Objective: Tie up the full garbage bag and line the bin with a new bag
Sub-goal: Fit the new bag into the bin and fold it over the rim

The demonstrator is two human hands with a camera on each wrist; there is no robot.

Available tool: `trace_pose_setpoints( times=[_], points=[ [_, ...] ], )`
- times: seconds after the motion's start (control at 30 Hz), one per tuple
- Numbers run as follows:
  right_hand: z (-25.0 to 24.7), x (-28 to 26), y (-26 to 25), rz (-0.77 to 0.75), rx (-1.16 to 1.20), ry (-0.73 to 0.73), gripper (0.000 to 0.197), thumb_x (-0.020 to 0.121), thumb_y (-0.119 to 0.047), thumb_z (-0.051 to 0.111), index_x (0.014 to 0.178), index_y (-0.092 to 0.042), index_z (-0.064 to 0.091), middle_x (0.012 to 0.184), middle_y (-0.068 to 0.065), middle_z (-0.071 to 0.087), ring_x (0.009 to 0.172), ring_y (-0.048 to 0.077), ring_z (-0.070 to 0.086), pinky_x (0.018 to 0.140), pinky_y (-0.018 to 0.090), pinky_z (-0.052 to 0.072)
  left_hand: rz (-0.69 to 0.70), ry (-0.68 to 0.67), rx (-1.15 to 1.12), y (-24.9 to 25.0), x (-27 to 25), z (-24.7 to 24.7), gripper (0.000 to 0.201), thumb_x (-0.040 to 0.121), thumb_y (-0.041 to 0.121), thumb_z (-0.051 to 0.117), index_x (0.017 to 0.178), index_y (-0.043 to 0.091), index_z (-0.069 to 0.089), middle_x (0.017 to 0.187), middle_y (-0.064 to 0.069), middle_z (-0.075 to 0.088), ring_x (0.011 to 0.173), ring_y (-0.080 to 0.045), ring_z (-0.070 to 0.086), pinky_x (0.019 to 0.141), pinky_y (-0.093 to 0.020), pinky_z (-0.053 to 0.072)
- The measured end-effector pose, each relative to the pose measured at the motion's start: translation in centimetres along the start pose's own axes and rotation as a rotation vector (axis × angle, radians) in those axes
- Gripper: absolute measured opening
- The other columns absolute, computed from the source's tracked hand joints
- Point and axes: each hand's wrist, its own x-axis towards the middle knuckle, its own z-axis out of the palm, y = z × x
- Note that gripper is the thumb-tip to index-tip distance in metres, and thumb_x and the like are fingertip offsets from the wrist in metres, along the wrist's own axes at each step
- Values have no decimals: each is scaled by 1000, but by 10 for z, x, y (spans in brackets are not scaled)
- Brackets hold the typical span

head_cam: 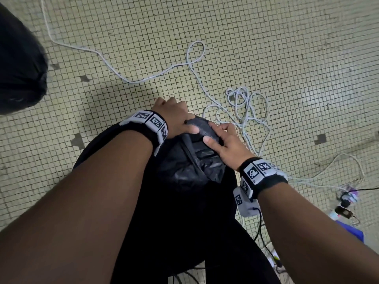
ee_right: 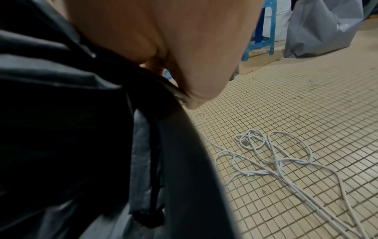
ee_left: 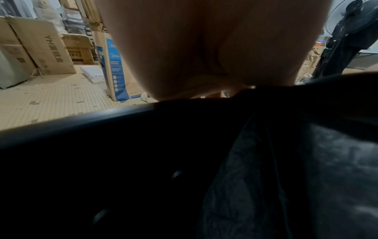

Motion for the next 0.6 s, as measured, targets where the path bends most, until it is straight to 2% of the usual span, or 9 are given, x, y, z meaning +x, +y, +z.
trace_pose_setpoints(
  times=[0.17, 0.23, 0.27, 0.33, 0.37, 0.4, 0.43, 0.53, 0.6],
  points=[
    [-3, 5, -4, 37, -58, -51, 83, 92, -59, 55, 157, -18, 25, 128, 1, 28, 126, 14, 36, 110, 22, 28, -12, -32, 12, 5, 10, 1, 74, 93, 75, 18, 147, 32, 44, 141, -1, 44, 133, -27, 34, 111, -51, 23],
    [-6, 7, -5, 68, -11, -74, 85, 89, -61, 58, 157, -19, 28, 126, 1, 31, 125, 14, 39, 108, 23, 30, -35, -81, -15, 6, 17, -1, 77, 89, 80, 18, 141, 34, 52, 136, -1, 48, 131, -27, 37, 108, -50, 27],
    [-7, 8, -5, 81, 22, -87, 82, 87, -62, 60, 154, -23, 33, 125, 0, 34, 122, 14, 43, 104, 19, 32, -47, -99, -46, 6, 19, -1, 79, 87, 83, 20, 133, 32, 60, 126, -2, 54, 124, -26, 44, 103, -49, 34],
    [-11, 7, -5, 80, 86, -111, 65, 86, -60, 65, 140, -28, 52, 119, 1, 41, 103, 10, 54, 83, 7, 40, -59, -117, -149, 4, 22, -4, 84, 81, 89, 28, 112, 25, 73, 93, -2, 64, 92, -21, 60, 82, -38, 47],
    [-11, 6, -4, 66, 133, -111, 55, 85, -57, 68, 127, -21, 61, 112, 2, 47, 86, 9, 59, 70, 6, 45, -52, -124, -203, 3, 21, -5, 87, 78, 91, 31, 106, 23, 76, 79, -2, 64, 77, -20, 60, 71, -34, 47],
    [-11, 7, -3, 51, 193, -103, 50, 85, -52, 72, 115, -11, 65, 102, 2, 52, 75, 12, 61, 59, 12, 49, -39, -138, -236, 1, 19, -6, 89, 73, 93, 32, 102, 22, 77, 72, -3, 63, 69, -20, 58, 66, -33, 46],
    [-11, 7, -2, 48, 253, -94, 49, 84, -47, 75, 106, -5, 65, 92, 1, 55, 68, 8, 64, 55, 9, 49, -24, -150, -264, -2, 16, -7, 87, 68, 93, 31, 96, 24, 78, 70, -3, 63, 67, -20, 59, 66, -34, 46],
    [-10, 8, -1, 100, 339, -91, 51, 79, -47, 80, 98, -3, 64, 84, -2, 64, 65, 2, 69, 58, 16, 53, 4, -111, -356, -12, -1, -9, 51, 75, 82, 42, 73, 37, 66, 74, 1, 64, 72, -19, 60, 65, -32, 44],
    [-10, 8, -1, 121, 306, -91, 62, 77, -53, 80, 102, 0, 62, 86, 1, 65, 68, 7, 70, 61, 20, 55, 5, -27, -399, -25, -17, -4, 32, 90, 63, 55, 96, 37, 72, 94, 5, 69, 90, -18, 63, 77, -34, 48]
  ],
)
